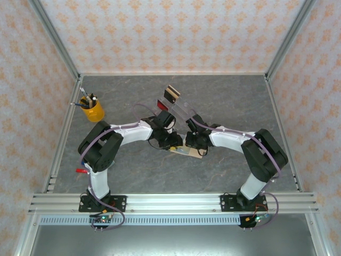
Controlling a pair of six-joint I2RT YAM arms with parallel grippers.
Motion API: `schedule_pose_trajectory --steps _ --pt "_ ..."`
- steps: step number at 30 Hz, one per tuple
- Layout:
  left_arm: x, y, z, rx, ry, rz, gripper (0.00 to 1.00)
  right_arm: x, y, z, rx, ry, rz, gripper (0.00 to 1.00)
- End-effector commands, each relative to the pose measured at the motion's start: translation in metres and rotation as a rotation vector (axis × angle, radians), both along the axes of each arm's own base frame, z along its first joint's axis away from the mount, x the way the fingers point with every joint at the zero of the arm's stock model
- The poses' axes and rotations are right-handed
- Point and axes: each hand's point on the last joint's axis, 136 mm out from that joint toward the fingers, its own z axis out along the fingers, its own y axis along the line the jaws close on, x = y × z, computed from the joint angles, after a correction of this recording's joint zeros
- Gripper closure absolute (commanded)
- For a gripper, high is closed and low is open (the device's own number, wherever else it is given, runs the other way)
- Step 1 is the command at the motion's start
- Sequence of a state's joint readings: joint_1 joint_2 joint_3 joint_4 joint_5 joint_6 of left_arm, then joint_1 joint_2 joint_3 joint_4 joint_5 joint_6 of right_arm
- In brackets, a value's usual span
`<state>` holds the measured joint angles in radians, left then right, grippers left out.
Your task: Take the credit cards out of the card holder
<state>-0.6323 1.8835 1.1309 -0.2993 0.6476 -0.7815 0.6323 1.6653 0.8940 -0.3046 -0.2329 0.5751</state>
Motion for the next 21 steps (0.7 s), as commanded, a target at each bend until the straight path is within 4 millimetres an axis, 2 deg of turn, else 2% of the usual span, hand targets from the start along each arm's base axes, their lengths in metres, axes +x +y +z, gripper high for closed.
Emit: schedule_pose_trajectory --steps 1,7,8,11,15,21 --pt "0.002 0.001 -0.005 0.011 0.013 0.008 0.67 -0.020 -0.030 -0.034 -0.144 0.076 -0.009 0.79" --pt "0.001 0.002 -0.005 0.019 0.014 -0.001 0.61 -0.020 -0.027 -0.036 -0.126 0.084 -0.013 0.79" --pt "-0.002 0.003 -0.017 0.035 0.037 -0.001 0.60 -0.021 -0.026 -0.037 -0.120 0.087 -0.013 0.79" --pt "-0.005 0.002 -0.022 0.040 0.054 -0.007 0.60 -0.022 -0.023 -0.039 -0.102 0.097 -0.014 0.79" --pt "-0.009 -0.005 -0.026 0.013 0.079 -0.019 0.62 -0.024 -0.019 -0.041 -0.072 0.104 -0.017 0.80" --pt "-0.005 -0.016 -0.017 -0.050 0.069 -0.018 0.67 -0.027 -0.012 -0.040 -0.021 0.115 -0.017 0.82"
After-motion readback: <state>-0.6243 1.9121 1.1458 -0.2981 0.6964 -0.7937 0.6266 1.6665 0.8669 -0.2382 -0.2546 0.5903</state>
